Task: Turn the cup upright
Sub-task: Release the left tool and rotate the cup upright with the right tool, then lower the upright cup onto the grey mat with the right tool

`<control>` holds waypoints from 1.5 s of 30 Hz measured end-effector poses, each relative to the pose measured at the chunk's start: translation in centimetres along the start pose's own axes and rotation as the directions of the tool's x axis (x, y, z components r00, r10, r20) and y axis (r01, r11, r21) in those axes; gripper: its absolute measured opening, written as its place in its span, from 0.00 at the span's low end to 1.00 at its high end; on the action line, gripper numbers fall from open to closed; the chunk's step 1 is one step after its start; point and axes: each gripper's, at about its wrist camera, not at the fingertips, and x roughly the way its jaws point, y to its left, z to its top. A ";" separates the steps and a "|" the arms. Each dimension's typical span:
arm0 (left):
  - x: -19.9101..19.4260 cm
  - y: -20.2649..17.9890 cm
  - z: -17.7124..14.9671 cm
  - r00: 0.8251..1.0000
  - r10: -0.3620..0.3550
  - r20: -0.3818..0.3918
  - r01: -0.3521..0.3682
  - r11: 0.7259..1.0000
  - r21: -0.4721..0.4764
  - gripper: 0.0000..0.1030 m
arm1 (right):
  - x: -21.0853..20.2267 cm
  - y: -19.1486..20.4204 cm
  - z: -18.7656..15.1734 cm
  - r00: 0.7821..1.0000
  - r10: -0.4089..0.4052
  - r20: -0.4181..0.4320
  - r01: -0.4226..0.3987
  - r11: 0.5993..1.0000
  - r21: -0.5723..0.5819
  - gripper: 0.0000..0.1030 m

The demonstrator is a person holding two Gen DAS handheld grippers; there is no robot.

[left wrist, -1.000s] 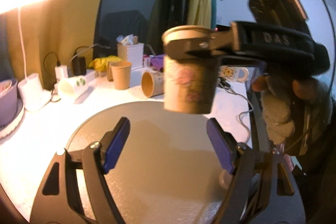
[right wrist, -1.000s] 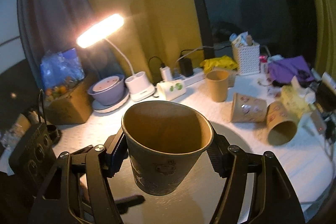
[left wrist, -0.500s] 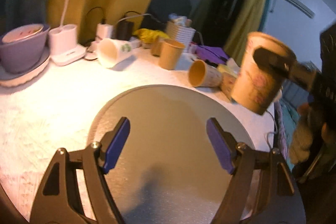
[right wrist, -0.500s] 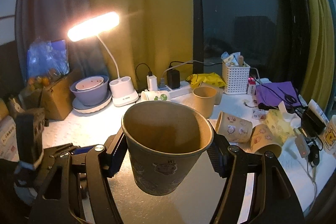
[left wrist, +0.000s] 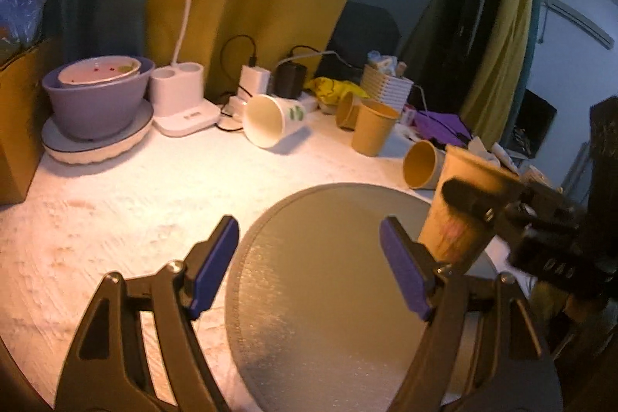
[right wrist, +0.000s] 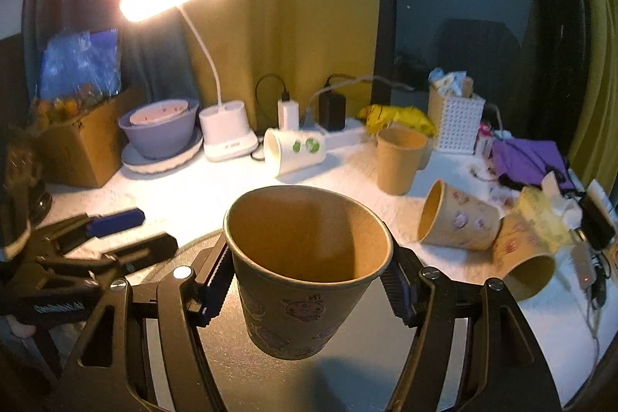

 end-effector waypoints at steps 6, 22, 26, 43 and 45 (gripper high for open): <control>0.0 0.6 0.0 1.000 0.018 0.002 -0.018 1.000 -0.012 0.74 | 1.6 0.6 -0.8 0.999 0.015 -0.050 -0.015 1.000 -0.003 0.68; 0.5 0.7 -0.2 0.999 0.024 -0.023 -0.025 1.000 -0.018 0.74 | 2.6 1.4 -1.9 0.993 -0.032 -0.109 0.024 0.997 -0.071 0.68; 0.5 0.6 -0.1 1.000 0.017 -0.021 -0.017 1.000 -0.017 0.74 | 2.3 1.4 -2.1 0.993 -0.037 -0.112 0.029 0.997 -0.076 0.68; 0.6 -0.3 -0.5 0.999 -0.003 -0.033 0.004 1.000 0.028 0.74 | 0.8 0.9 -3.6 0.989 -0.061 -0.138 0.053 0.997 -0.059 0.69; 0.7 -0.6 -0.6 0.999 -0.003 -0.037 0.005 0.999 0.043 0.74 | 0.7 0.8 -3.9 0.987 -0.058 -0.147 0.051 0.997 -0.050 0.71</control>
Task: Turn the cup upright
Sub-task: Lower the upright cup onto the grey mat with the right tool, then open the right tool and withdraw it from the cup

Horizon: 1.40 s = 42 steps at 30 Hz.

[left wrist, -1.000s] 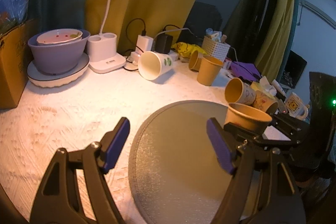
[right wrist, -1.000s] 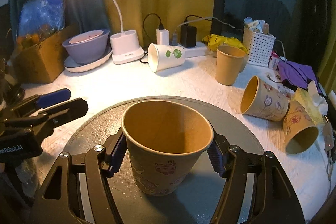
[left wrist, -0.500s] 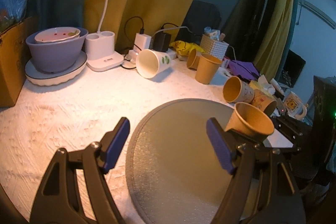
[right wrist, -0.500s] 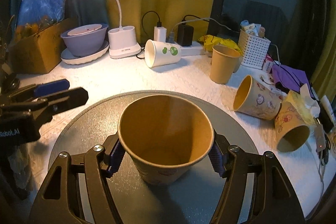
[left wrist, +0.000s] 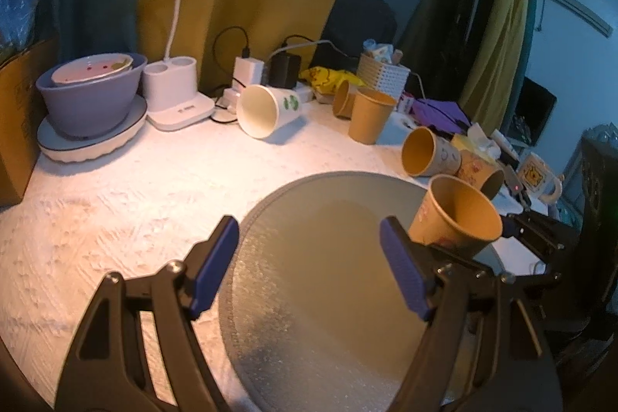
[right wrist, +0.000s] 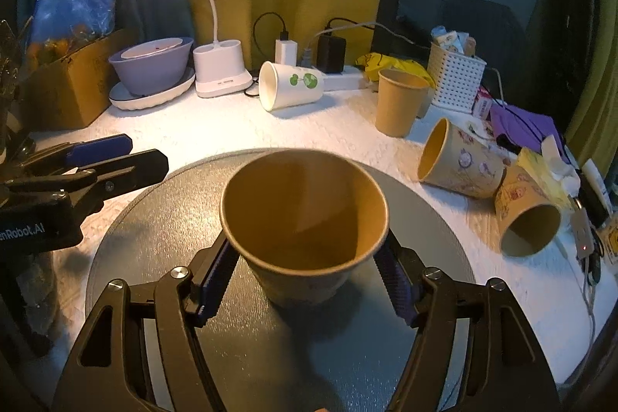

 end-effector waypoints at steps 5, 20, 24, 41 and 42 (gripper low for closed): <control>0.0 -0.5 -0.1 1.000 -0.002 0.002 0.002 1.000 0.025 0.74 | -0.8 -0.7 -0.4 1.000 0.002 -0.003 -0.002 1.000 0.025 0.72; -2.6 -2.7 0.2 0.993 -0.055 0.107 0.041 0.991 0.130 0.75 | -5.7 -2.4 -0.8 0.997 -0.021 0.079 0.015 0.998 0.068 0.73; -3.6 -3.2 0.4 0.986 -0.091 0.141 0.069 0.986 0.151 0.84 | -7.3 -2.4 -0.4 0.992 -0.040 0.119 0.032 0.997 0.067 0.73; -8.3 -4.1 1.1 0.940 -0.148 0.309 0.090 0.977 0.192 0.93 | -11.7 -2.5 0.6 0.964 -0.102 0.244 0.084 0.993 0.080 0.73; -8.6 -4.0 1.1 0.935 -0.150 0.321 0.092 0.978 0.190 0.93 | -11.9 -2.5 0.6 0.963 -0.105 0.250 0.088 0.993 0.078 0.73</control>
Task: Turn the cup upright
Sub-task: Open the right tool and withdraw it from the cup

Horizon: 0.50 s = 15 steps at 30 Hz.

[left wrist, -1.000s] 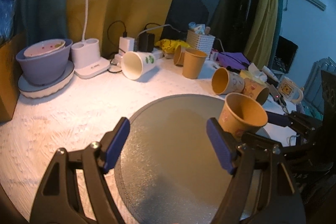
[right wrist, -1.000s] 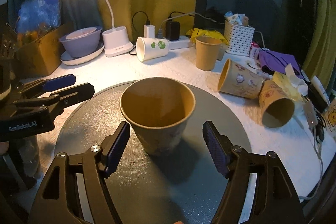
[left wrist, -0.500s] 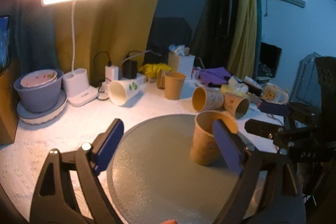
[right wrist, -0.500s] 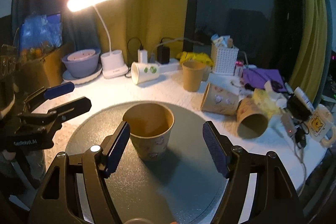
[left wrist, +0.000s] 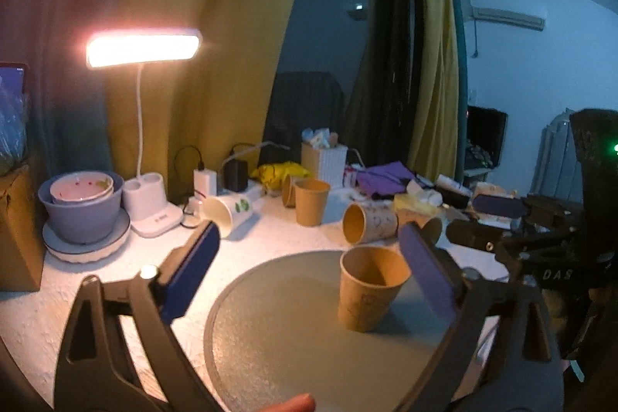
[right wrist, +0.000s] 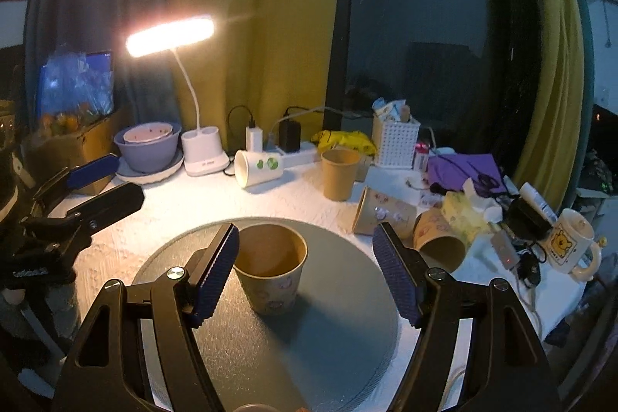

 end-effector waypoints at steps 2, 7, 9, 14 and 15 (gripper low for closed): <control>-0.3 0.0 0.2 1.000 0.005 0.011 -0.005 1.000 0.003 0.93 | -0.4 0.0 0.2 1.000 -0.004 0.012 0.004 1.000 -0.007 0.73; -1.0 -0.2 0.6 0.999 0.012 0.043 -0.013 1.000 0.017 0.93 | -1.1 0.1 0.6 0.999 -0.011 0.033 0.012 1.000 -0.016 0.73; -1.1 -0.2 0.8 0.999 0.011 0.045 -0.011 1.000 0.019 0.93 | -1.1 0.0 0.6 0.999 -0.014 0.036 0.015 1.000 -0.017 0.73; -0.9 0.1 0.8 0.999 0.021 0.041 -0.022 1.000 0.007 0.93 | -1.0 -0.1 0.5 0.999 -0.014 0.032 0.015 1.000 -0.015 0.73; -0.9 0.2 0.8 0.999 0.025 0.041 -0.025 1.000 0.005 0.93 | -0.9 -0.2 0.5 0.999 -0.014 0.030 0.014 1.000 -0.015 0.73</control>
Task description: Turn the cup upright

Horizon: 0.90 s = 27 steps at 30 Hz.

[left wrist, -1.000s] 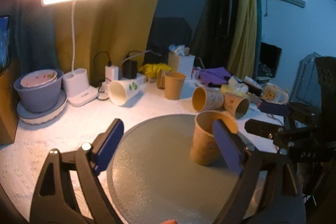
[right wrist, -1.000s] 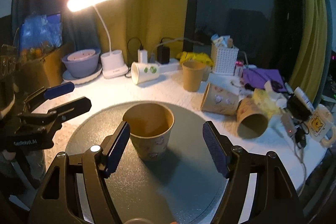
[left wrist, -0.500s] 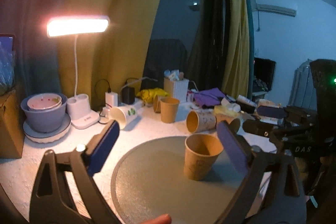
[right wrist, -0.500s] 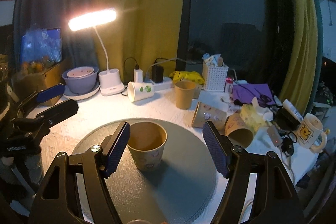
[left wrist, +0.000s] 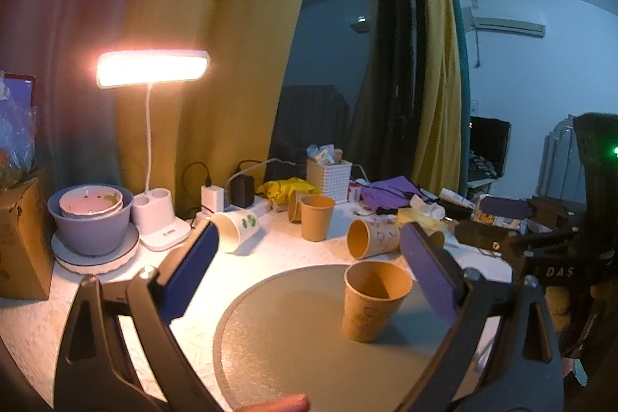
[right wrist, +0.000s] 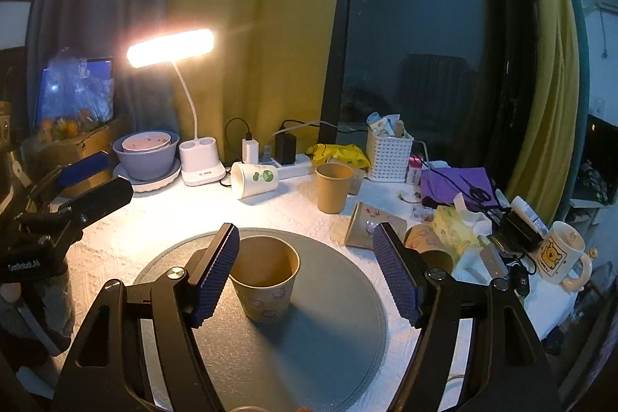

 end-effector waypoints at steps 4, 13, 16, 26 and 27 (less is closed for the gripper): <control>0.3 0.3 0.0 1.000 -0.005 -0.010 0.005 1.000 -0.016 0.93 | 0.2 0.0 -0.1 1.000 0.002 -0.006 -0.002 1.000 0.000 0.73; 0.4 0.1 -0.3 1.000 -0.008 -0.019 0.007 1.000 -0.014 0.93 | 0.2 0.0 -0.2 1.000 0.001 -0.009 -0.001 1.000 0.005 0.73; 0.5 0.0 -0.4 1.000 -0.010 -0.024 0.010 1.000 -0.010 0.93 | 0.2 0.0 -0.2 1.000 0.002 -0.009 -0.002 1.000 0.004 0.73; 0.6 0.0 -0.5 0.999 -0.015 -0.032 0.014 1.000 -0.011 0.93 | 0.4 0.2 -0.3 1.000 0.003 -0.016 -0.003 1.000 0.004 0.73; 0.6 0.0 -0.5 0.999 -0.016 -0.033 0.016 1.000 -0.011 0.93 | 0.4 0.2 -0.3 1.000 0.003 -0.017 -0.003 1.000 0.004 0.73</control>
